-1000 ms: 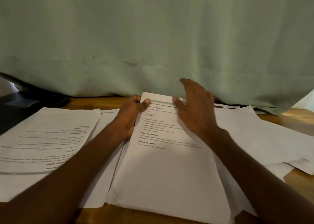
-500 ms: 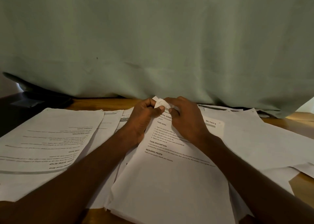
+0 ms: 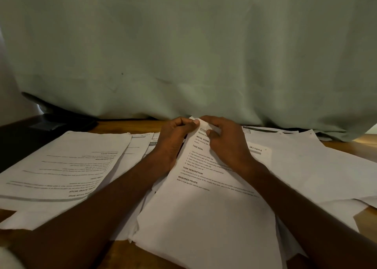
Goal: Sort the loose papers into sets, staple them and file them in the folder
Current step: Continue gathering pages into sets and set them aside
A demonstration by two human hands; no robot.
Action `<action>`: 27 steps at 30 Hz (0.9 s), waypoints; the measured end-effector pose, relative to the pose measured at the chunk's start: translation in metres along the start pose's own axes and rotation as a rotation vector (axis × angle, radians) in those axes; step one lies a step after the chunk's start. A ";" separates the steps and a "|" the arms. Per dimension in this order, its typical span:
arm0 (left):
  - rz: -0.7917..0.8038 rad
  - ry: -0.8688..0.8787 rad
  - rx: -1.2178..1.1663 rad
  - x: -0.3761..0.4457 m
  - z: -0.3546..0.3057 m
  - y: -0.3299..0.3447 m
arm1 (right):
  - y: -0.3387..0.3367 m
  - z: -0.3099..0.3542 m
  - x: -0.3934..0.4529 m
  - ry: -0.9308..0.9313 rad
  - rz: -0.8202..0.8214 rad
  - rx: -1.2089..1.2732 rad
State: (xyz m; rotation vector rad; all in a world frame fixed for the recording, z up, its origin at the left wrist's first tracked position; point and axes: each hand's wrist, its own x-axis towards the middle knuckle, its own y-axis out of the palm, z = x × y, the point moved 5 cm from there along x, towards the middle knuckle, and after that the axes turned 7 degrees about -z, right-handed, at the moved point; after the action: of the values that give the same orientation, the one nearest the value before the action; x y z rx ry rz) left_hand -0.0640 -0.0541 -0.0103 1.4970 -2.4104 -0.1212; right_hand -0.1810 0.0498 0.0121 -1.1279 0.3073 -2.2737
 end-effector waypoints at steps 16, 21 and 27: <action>-0.284 -0.207 -0.033 -0.024 -0.019 -0.074 | 0.015 0.033 -0.020 -0.181 0.101 -0.310; -0.270 -0.178 -0.074 -0.039 -0.016 -0.100 | 0.032 0.040 -0.035 -0.242 0.234 -0.402; -0.171 -0.041 0.005 -0.041 -0.017 -0.078 | 0.031 0.048 -0.037 -0.222 0.138 -0.181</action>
State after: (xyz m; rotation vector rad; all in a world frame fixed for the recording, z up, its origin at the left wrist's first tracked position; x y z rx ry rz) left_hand 0.0253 -0.0515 -0.0205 1.7176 -2.3113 -0.1843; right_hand -0.1135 0.0490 0.0039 -1.3926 0.4928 -2.0104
